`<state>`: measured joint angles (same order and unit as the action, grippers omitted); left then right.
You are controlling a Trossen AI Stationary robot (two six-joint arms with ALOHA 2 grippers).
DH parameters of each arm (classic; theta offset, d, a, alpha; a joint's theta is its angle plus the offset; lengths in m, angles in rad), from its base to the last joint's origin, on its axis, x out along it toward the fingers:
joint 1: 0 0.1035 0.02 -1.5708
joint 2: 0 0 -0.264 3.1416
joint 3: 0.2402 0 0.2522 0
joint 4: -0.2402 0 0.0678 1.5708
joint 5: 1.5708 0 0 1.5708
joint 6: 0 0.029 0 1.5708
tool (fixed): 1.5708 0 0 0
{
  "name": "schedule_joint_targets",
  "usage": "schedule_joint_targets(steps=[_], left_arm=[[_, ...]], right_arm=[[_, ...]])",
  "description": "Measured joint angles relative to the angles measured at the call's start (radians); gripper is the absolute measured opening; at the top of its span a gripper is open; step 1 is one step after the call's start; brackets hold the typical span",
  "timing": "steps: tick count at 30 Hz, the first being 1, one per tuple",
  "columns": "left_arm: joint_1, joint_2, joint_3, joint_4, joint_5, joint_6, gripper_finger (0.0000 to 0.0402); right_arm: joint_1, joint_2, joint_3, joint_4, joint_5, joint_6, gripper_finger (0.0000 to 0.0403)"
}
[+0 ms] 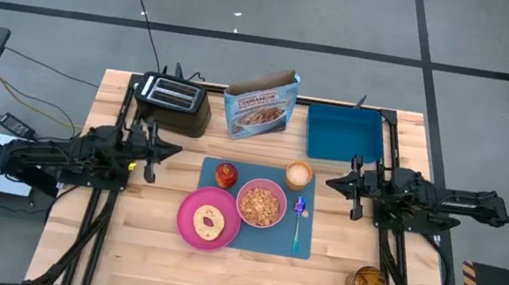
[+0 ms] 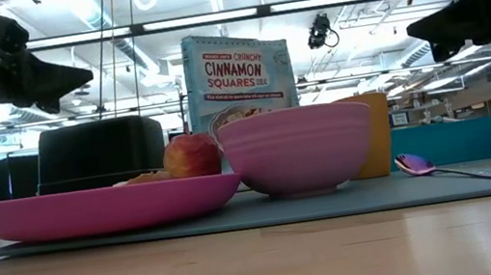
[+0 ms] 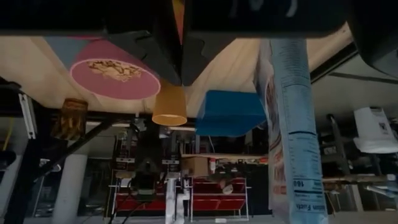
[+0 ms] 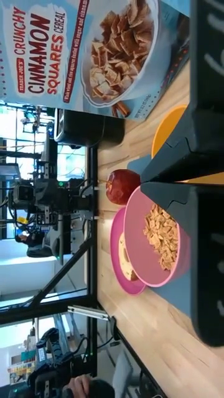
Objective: Arrange a breakfast setting
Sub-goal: Return to Home Position
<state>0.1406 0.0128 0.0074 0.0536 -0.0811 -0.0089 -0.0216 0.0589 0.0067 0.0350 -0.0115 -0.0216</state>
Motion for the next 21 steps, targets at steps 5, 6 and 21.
schedule_joint_targets(steps=[5, 6, 21], left_arm=[[0.001, 0.0, 0.0, -0.002, 0.0, -0.029, 0.0031], [0.001, 0.0, 0.0, -0.002, 0.0, -0.029, 0.0032], [0.001, 0.0, 0.0, -0.002, -0.001, -0.031, 0.0031]], right_arm=[[0.0, 0.0, 0.0, 0.005, 0.0, 0.0, 0.0018], [0.0, 0.0, 0.0, 0.005, 0.0, 0.0, 0.0018], [0.0, 0.0, 0.0, 0.004, 0.003, 0.0, 0.0018]])
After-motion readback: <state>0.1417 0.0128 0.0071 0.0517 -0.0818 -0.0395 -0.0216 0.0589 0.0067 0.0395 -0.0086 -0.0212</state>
